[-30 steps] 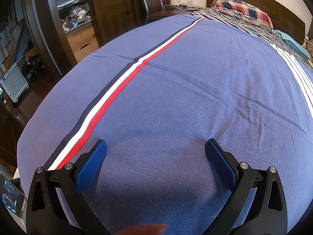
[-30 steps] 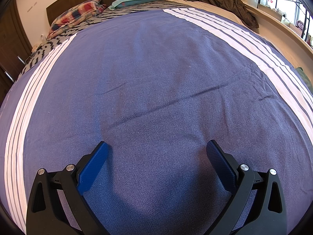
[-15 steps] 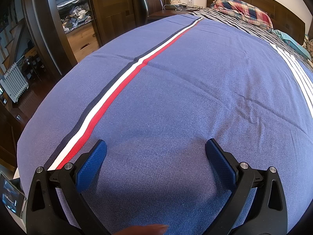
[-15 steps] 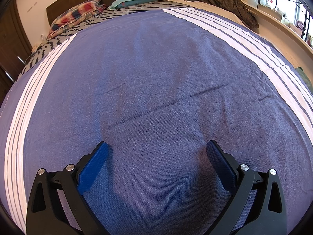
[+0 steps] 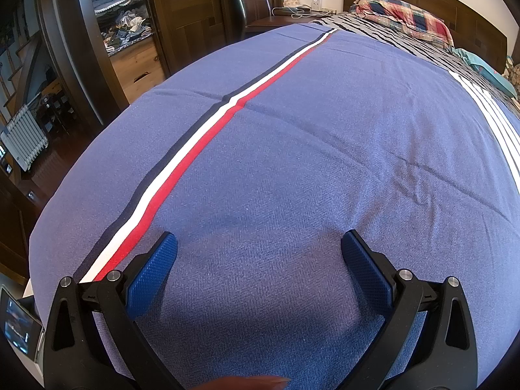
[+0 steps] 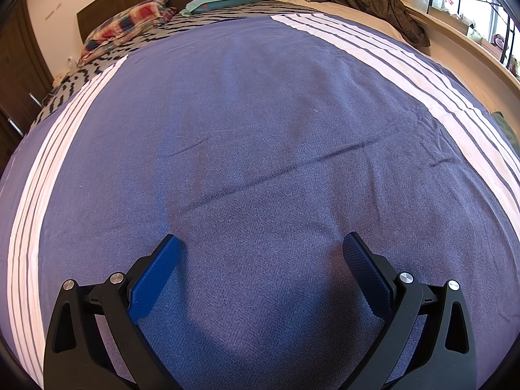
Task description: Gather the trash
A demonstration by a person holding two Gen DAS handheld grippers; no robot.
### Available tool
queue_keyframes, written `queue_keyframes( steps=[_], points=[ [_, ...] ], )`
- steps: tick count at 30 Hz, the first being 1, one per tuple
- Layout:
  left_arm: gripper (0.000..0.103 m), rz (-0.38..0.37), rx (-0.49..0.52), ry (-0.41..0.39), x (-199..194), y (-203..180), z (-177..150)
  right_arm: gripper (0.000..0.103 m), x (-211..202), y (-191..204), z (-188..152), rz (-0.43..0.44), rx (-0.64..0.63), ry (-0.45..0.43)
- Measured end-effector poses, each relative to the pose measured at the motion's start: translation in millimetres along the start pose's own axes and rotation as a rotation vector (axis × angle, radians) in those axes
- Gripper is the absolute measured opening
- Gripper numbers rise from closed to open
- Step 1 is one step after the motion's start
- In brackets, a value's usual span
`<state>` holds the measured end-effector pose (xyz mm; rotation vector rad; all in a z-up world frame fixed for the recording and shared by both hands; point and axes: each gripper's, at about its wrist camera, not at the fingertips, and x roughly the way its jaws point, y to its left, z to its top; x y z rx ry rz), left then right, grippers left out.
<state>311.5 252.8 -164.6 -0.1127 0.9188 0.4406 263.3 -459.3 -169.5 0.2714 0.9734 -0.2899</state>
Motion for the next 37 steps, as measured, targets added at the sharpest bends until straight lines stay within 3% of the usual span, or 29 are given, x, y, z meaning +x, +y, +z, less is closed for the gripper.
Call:
queue_keyframes(
  steps=[37],
  points=[
    [0.097, 0.000, 0.000, -0.003, 0.6, -4.8, -2.4, 0.100, -0.1, -0.1, -0.2, 0.000, 0.000, 0.000]
  ],
)
